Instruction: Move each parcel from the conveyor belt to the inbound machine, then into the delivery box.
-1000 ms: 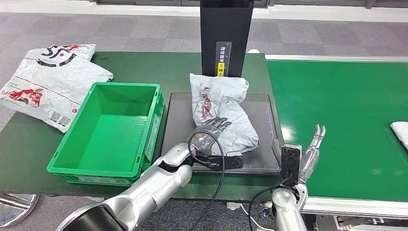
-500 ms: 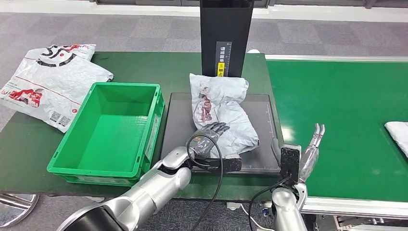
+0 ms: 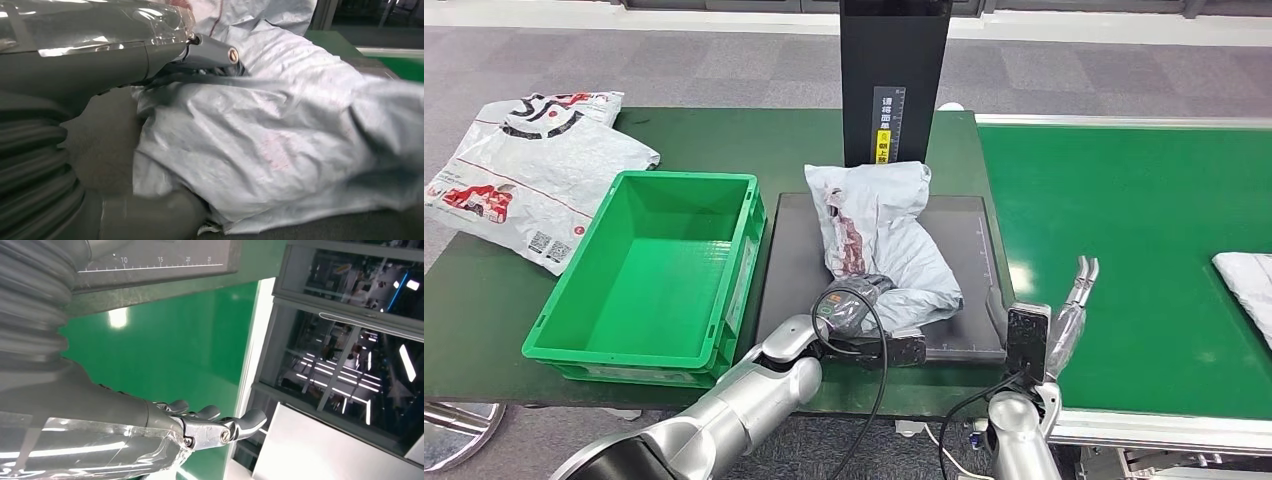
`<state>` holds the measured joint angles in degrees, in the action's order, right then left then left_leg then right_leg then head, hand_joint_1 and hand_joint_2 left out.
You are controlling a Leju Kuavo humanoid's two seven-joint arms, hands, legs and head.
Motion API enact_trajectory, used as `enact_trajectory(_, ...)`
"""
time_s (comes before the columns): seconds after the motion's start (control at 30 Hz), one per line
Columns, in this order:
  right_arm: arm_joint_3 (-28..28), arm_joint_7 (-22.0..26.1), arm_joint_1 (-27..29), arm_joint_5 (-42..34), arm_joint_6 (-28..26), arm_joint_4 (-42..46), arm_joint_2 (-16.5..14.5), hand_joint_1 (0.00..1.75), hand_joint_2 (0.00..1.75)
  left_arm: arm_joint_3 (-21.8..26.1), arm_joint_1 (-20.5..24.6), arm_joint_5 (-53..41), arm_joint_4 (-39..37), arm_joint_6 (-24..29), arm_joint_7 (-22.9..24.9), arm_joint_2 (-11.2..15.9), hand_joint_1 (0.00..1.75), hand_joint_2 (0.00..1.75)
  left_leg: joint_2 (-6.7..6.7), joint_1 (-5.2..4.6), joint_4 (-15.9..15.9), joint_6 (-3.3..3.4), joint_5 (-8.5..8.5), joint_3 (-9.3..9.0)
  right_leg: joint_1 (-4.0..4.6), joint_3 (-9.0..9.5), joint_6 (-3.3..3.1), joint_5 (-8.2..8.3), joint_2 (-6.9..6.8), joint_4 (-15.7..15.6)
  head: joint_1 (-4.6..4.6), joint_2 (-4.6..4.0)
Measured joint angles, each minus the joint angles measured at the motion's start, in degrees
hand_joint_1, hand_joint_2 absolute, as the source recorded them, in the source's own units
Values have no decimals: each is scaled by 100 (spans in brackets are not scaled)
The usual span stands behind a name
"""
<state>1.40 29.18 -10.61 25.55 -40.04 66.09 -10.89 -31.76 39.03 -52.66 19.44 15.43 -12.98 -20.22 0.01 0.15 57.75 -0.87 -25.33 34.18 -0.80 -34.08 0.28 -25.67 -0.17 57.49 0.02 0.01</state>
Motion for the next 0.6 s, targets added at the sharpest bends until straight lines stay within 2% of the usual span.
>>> enact_trajectory(0.37, 92, -11, 72, 30, 0, 132, 5, 0, 175, 0, 9, 37, 2, 10, -29, 0, 175, 175, 0, 0, 0, 0, 0, -2, 0, 1, 0, -1, 3, 0, 0, 1)
enact_trajectory(0.6, 94, -8, 128, 42, -1, 151, 10, 0, 175, 0, 7, 201, 25, 198, -193, 8, 175, 175, 0, 0, 0, 0, 0, -2, 0, 0, 0, 0, 2, 0, 0, 0)
